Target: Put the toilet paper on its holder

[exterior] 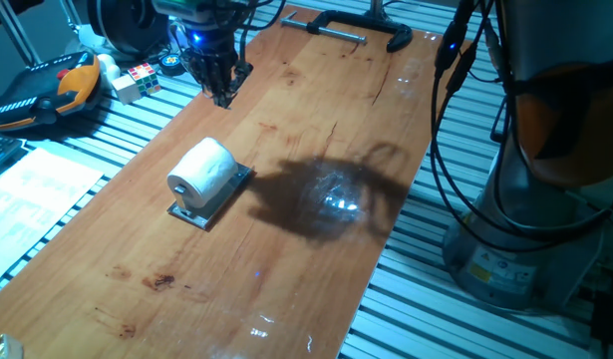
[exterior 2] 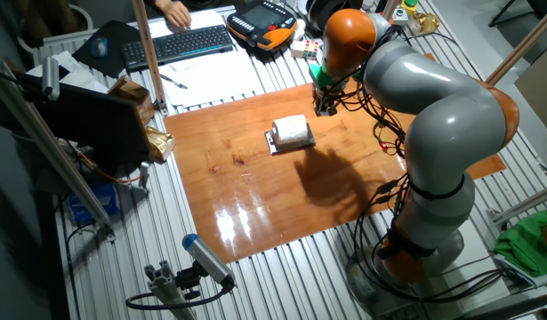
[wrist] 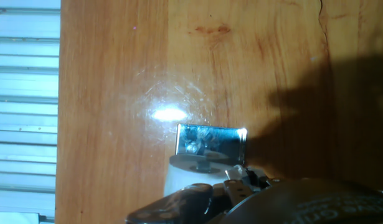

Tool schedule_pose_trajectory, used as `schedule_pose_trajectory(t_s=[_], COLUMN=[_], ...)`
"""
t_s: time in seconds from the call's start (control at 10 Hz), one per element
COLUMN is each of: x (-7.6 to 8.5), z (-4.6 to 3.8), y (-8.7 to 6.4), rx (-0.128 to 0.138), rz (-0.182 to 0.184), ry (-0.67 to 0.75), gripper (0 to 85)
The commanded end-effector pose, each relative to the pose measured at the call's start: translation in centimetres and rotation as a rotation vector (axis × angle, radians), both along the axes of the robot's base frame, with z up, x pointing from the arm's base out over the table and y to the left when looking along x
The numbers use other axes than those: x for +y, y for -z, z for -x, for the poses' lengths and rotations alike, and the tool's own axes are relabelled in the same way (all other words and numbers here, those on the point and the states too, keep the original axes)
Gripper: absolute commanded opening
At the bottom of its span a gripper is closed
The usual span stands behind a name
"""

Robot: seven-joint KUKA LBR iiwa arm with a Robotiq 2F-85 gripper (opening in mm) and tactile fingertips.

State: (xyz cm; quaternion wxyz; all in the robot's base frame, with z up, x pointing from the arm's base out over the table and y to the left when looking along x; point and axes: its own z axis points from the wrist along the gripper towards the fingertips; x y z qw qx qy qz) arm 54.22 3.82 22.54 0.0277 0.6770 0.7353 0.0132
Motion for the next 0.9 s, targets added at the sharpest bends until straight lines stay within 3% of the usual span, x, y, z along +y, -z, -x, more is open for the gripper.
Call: schedule_pose_trajectory(t_s=[0.0, 0.8], x=[-0.02, -0.08], z=[0.01, 0.03], y=[-0.01, 0.0], rx=[0.0, 0.009], rz=[0.0, -0.009], ry=[-0.006, -0.01], gripper=[0.7, 0.7])
